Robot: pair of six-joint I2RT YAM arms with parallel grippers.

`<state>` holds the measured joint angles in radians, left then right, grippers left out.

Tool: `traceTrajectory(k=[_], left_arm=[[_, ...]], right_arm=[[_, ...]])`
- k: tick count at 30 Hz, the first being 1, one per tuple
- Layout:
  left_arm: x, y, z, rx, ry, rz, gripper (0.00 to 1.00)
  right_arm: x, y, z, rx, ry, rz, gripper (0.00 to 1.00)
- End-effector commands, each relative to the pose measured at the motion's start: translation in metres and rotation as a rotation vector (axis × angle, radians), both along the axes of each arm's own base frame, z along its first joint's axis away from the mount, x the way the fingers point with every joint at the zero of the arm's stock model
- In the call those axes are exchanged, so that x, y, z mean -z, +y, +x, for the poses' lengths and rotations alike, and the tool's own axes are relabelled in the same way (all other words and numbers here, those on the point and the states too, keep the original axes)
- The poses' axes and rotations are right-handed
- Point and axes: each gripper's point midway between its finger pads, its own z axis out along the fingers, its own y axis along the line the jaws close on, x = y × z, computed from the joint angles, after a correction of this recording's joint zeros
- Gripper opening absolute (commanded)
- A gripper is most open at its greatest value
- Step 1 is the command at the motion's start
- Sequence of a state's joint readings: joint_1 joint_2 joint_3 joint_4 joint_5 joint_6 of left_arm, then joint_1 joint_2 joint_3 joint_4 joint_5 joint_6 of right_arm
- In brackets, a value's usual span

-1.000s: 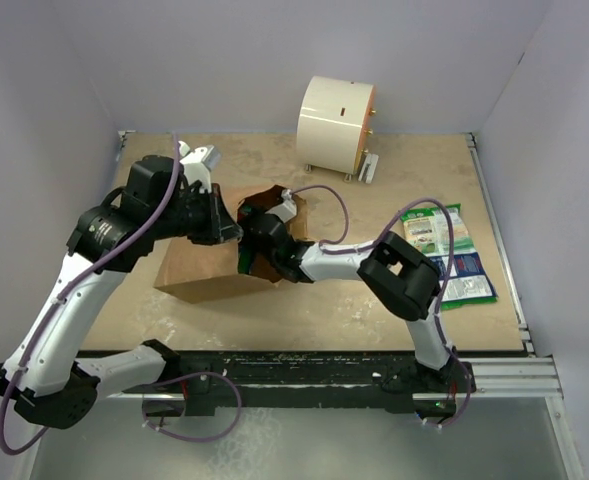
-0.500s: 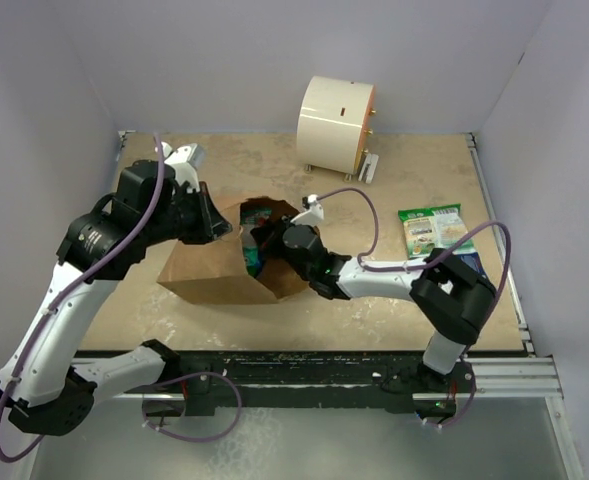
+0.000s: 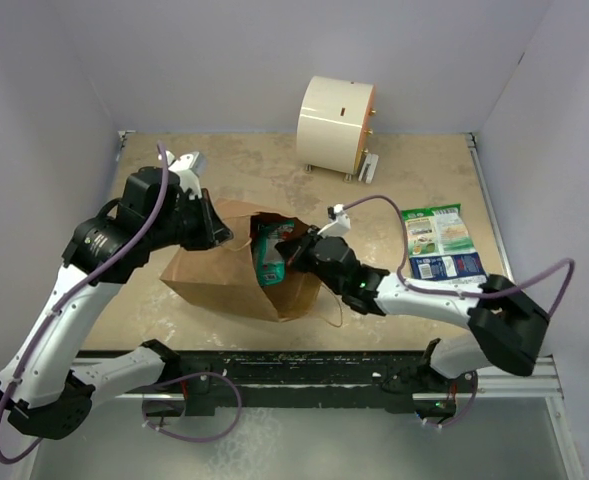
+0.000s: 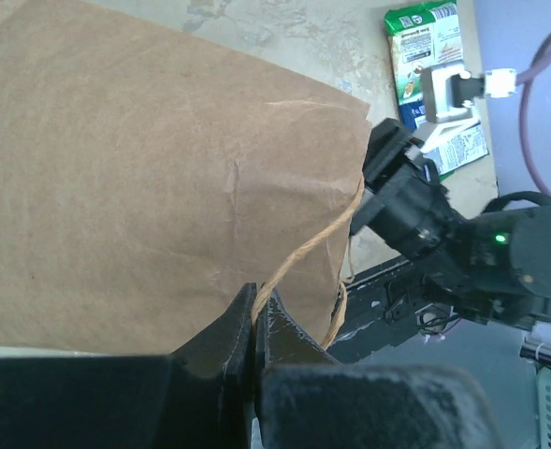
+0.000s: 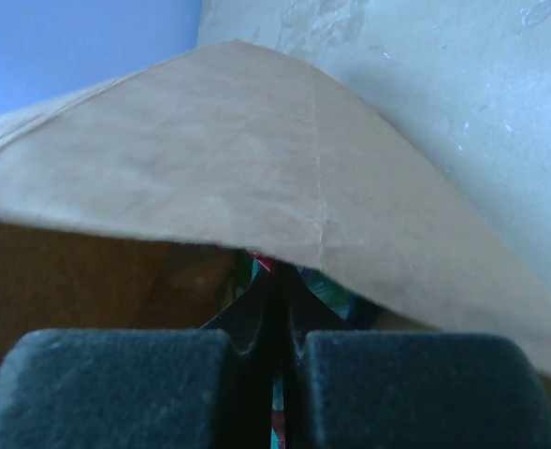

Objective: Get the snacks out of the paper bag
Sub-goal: Take out the snack from the paper bag, then place the snack at the center of the board.

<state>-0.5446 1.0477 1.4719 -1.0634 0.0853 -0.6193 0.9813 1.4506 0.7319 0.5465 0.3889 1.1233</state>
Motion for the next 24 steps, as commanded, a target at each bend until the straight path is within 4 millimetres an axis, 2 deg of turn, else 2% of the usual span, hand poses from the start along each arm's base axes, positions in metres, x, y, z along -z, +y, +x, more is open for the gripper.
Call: traceTrajectory(k=[1,7,14,19,24], left_arm=[[-0.006,-0.007,0.005,-0.012,-0.006,-0.053,0.0],[-0.002,-0.013,0.015,-0.026,0.002,-0.06,0.0],[0.011,-0.012,0.025,-0.067,0.008,-0.041,0.0],[0.02,-0.003,0.032,-0.114,0.003,0.004,0.0],[0.031,-0.002,0.033,-0.093,0.015,0.047,0.0]], right_arm=[[-0.032,-0.018,-0.019,-0.067,-0.058,-0.049,0.0],[-0.06,-0.042,-0.065,-0.24,-0.074,-0.104,0.0],[-0.103,-0.103,-0.094,-0.212,-0.016,-0.233,0.0],[-0.132,-0.158,-0.101,-0.106,-0.031,-0.347,0.0],[-0.144,-0.223,-0.085,0.156,0.014,-0.574,0.0]])
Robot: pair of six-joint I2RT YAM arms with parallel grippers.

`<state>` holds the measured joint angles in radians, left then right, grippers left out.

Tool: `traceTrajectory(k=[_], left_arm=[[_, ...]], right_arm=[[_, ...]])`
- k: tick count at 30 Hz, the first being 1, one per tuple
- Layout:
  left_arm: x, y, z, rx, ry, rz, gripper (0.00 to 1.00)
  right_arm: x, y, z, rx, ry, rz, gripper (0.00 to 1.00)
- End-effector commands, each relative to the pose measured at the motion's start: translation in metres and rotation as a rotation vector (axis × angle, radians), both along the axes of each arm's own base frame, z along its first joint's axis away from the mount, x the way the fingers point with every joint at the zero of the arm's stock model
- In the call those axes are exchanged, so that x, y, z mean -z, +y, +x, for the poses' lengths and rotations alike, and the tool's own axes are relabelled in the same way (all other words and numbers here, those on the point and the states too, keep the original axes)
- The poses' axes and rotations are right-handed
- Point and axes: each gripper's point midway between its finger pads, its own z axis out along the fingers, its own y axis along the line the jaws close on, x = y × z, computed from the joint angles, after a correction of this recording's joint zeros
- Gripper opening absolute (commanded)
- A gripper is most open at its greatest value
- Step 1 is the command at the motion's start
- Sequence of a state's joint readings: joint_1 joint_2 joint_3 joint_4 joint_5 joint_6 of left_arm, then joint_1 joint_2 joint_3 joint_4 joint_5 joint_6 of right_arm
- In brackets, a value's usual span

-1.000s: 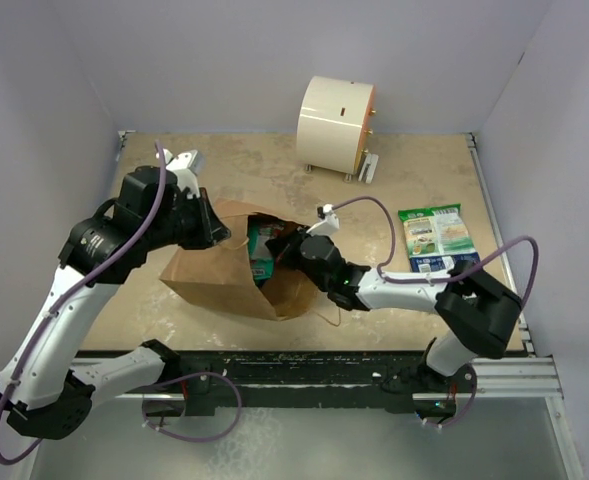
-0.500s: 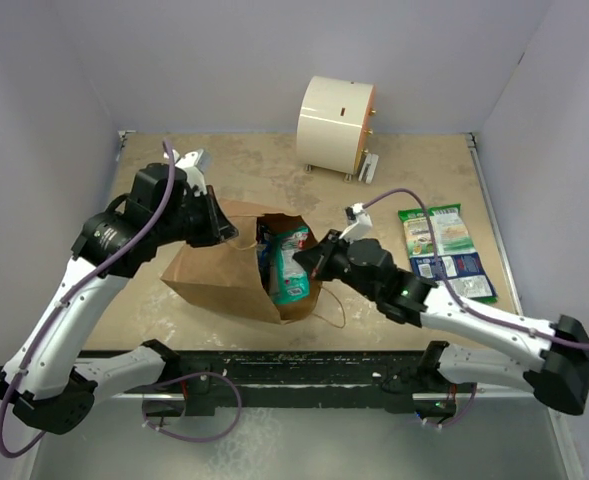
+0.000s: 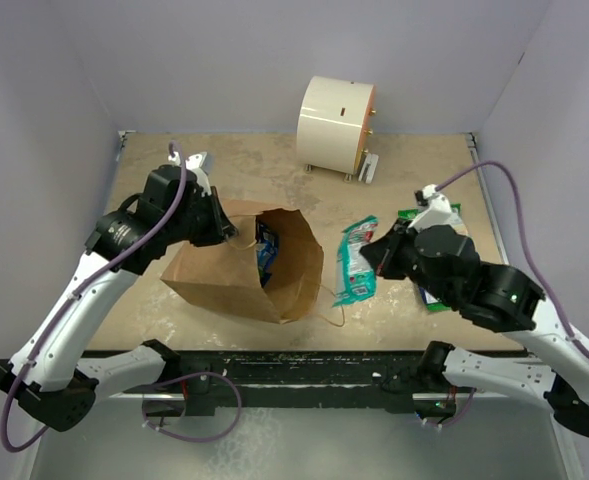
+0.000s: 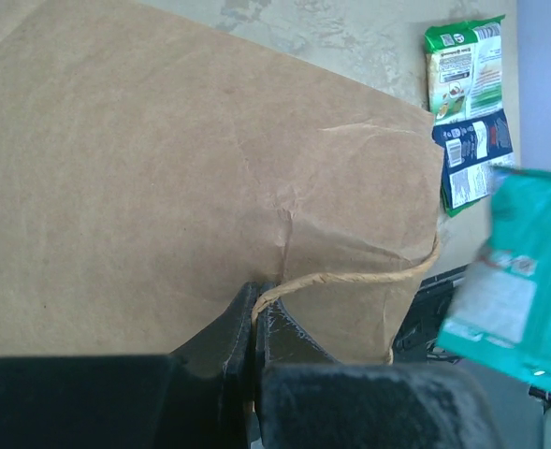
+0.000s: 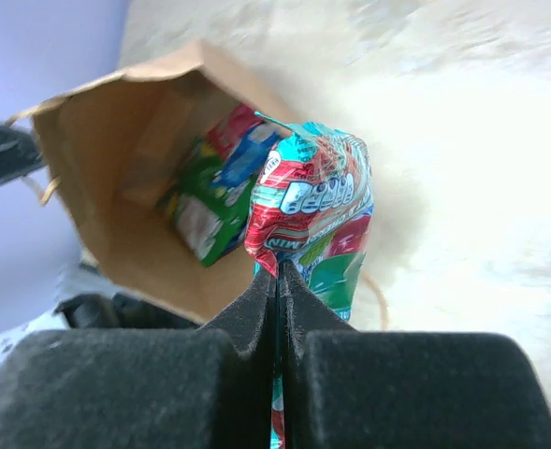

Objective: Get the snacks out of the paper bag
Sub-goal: Place the snack at the center of the board.

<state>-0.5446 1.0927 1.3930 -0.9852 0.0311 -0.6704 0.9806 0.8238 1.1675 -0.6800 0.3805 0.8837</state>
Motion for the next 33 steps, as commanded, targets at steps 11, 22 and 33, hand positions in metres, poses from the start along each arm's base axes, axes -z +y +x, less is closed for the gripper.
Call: traceTrajectory(k=[11,22,33], left_arm=[[0.001,0.0,0.006,0.127,-0.05,0.112,0.0],[-0.004,-0.018,0.002,0.236,-0.064,0.063,0.0],[0.005,-0.024,0.009,0.264,-0.059,0.074,0.0]], right_arm=[[0.006,-0.143,0.11,0.676,0.031,-0.308,0.0],[0.042,-0.22,0.224,0.922,0.034,0.033,0.0],[0.094,-0.286,0.27,1.158,0.114,0.15,0.0]])
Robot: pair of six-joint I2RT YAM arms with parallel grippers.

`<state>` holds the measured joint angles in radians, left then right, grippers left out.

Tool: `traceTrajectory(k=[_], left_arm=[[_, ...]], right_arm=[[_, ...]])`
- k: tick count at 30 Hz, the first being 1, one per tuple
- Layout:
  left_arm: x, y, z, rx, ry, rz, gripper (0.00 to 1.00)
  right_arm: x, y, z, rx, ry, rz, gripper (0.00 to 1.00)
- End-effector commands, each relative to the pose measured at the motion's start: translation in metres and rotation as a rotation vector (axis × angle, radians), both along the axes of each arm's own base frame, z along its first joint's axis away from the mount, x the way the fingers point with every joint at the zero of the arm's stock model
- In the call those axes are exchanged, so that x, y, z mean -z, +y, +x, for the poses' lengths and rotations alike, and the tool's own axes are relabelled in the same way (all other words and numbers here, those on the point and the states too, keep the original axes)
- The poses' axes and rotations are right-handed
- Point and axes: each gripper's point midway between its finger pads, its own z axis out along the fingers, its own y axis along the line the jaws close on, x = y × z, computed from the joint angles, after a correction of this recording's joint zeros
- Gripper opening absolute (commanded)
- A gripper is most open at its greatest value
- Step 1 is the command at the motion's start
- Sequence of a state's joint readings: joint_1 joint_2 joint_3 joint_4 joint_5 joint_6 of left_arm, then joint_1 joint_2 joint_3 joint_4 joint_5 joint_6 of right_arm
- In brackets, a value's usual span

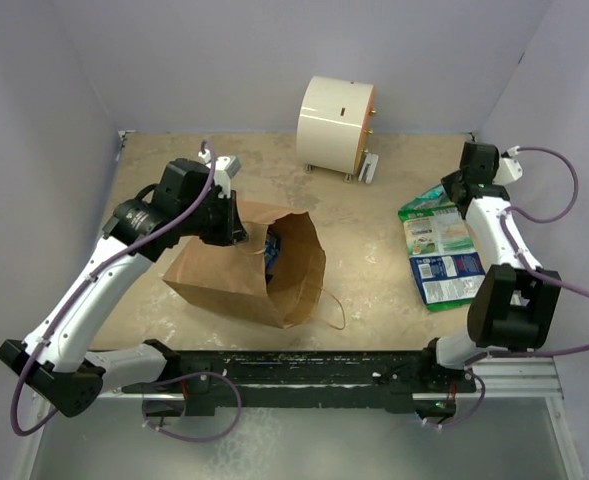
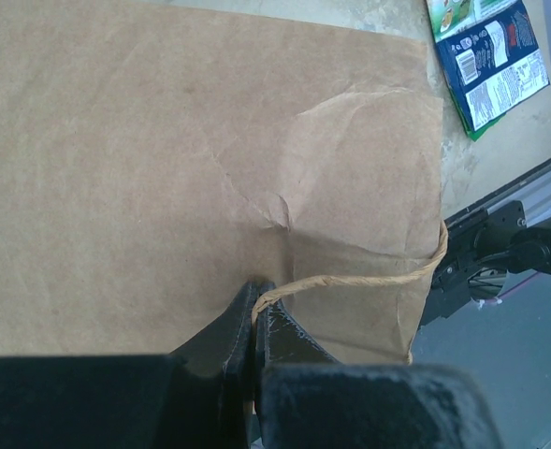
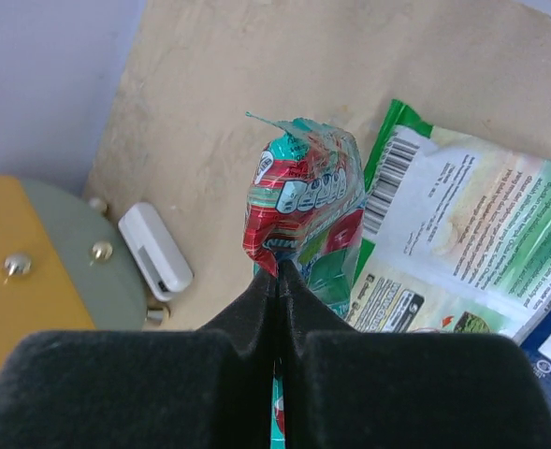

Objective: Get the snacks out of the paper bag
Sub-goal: Place the snack at the center of the board.

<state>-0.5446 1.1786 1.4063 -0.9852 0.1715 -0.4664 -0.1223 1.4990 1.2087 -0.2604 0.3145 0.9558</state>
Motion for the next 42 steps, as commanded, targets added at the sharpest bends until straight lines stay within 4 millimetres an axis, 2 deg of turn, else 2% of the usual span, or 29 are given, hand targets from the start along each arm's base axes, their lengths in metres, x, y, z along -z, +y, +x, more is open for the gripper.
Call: traceTrajectory(k=[1,4,8,11,16,25,30,36,42], left_arm=[[-0.014,-0.004,0.01,0.028,-0.073,-0.008,0.0],[-0.015,-0.002,0.013,0.029,-0.088,0.011,0.0],[-0.013,-0.001,0.015,0.033,-0.088,0.028,0.0],[-0.012,-0.002,0.015,0.041,-0.084,0.029,0.0],[-0.01,-0.003,0.014,0.046,-0.078,0.03,0.0],[-0.01,-0.001,0.013,0.044,-0.081,0.036,0.0],[-0.009,-0.001,0.012,0.042,-0.073,0.035,0.0],[-0.009,0.0,0.011,0.037,-0.069,0.034,0.0],[-0.012,0.004,0.013,0.012,-0.08,0.041,0.0]], right_arm=[[-0.023,-0.014,0.017,0.104,-0.152,0.064,0.0],[-0.001,-0.016,0.005,0.142,-0.138,0.099,0.0],[0.017,-0.021,-0.013,0.193,-0.125,0.089,0.0],[0.044,-0.023,-0.027,0.215,-0.067,0.083,0.0],[0.059,-0.027,-0.038,0.253,-0.053,0.076,0.0],[0.1,-0.028,-0.062,0.316,0.033,0.111,0.01],[0.114,-0.021,-0.056,0.27,0.063,0.13,0.09],[0.129,-0.009,-0.069,0.201,0.155,0.149,0.22],[0.137,0.009,-0.077,0.021,0.237,0.134,0.36]])
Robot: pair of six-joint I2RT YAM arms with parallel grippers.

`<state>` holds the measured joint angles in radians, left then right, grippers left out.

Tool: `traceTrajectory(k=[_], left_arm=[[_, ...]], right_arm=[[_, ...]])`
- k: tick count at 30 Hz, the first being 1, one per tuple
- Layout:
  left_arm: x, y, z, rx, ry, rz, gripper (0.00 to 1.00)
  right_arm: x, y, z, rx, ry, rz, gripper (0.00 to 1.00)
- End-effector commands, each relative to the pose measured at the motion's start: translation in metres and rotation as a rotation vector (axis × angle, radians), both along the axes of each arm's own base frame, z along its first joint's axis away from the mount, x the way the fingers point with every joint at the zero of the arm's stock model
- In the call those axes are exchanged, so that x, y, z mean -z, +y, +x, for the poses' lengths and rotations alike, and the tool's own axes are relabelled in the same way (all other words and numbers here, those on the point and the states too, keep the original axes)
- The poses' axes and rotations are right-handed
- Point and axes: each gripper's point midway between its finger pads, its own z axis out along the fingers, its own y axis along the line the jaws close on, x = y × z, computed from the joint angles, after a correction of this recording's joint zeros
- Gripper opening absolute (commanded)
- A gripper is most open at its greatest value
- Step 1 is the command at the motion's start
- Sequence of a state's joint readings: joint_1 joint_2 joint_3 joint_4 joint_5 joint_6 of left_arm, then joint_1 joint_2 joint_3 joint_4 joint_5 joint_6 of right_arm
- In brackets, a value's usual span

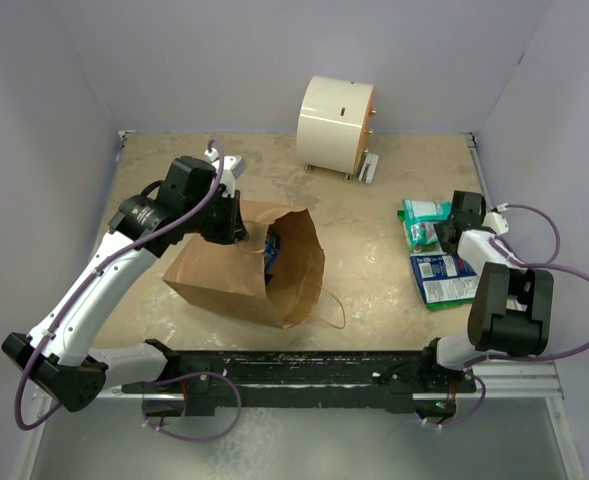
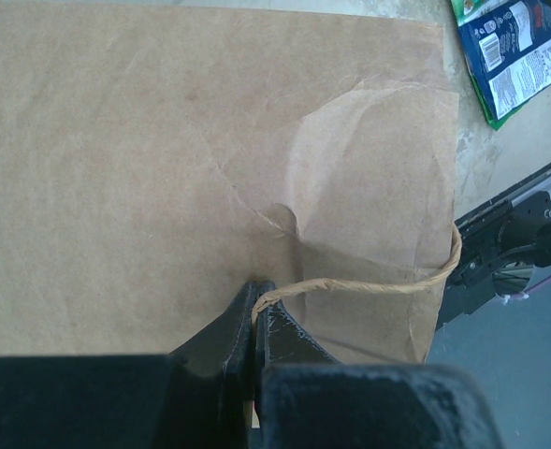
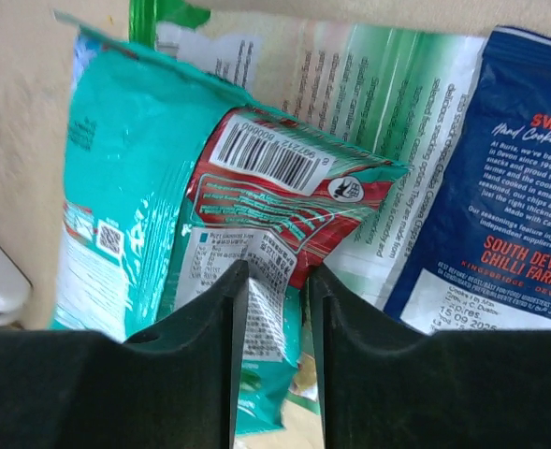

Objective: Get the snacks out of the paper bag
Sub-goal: Place the snack at the center of the board, then take out the snack from the paper bag.

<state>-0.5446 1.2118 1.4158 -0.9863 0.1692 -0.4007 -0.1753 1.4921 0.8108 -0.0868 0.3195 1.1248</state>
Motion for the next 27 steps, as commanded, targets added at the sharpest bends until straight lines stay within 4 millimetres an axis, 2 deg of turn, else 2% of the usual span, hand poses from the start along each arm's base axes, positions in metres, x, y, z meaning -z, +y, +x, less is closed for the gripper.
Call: traceTrajectory(k=[1,5,8,15,16,17,19,22,25,27], left_arm=[[-0.019,0.006,0.007,-0.038,-0.067,-0.006,0.0],[-0.021,0.004,0.007,-0.066,-0.045,-0.035,0.0],[-0.021,0.002,0.005,-0.082,-0.026,-0.056,0.0],[-0.018,0.011,-0.004,-0.17,0.016,-0.081,0.0],[-0.015,0.012,-0.006,-0.183,0.029,-0.087,0.0],[-0.012,0.013,-0.009,-0.198,0.041,-0.092,0.0],[-0.004,0.017,-0.015,-0.229,0.074,-0.096,0.0],[0.001,0.021,-0.025,-0.266,0.11,-0.109,0.0],[-0.004,0.027,-0.029,-0.295,0.1,-0.118,0.0],[-0.009,0.032,-0.029,-0.316,0.08,-0.116,0.0]], right_arm=[[0.01,0.02,-0.013,-0.189,0.095,0.017,0.39],[-0.001,0.025,-0.025,-0.28,0.144,-0.005,0.57],[-0.023,0.022,-0.034,-0.323,0.139,-0.062,0.67],[-0.074,0.03,-0.054,-0.446,0.088,-0.13,0.77],[-0.085,0.028,-0.049,-0.476,0.06,-0.175,0.77],[-0.094,0.035,-0.044,-0.527,0.019,-0.187,0.77],[-0.105,0.053,-0.039,-0.629,-0.031,-0.179,0.77],[-0.114,0.094,-0.032,-0.823,-0.063,-0.174,0.77],[-0.115,0.162,-0.031,-1.058,-0.083,-0.162,0.77],[-0.112,0.213,-0.041,-1.196,-0.101,-0.133,0.77]])
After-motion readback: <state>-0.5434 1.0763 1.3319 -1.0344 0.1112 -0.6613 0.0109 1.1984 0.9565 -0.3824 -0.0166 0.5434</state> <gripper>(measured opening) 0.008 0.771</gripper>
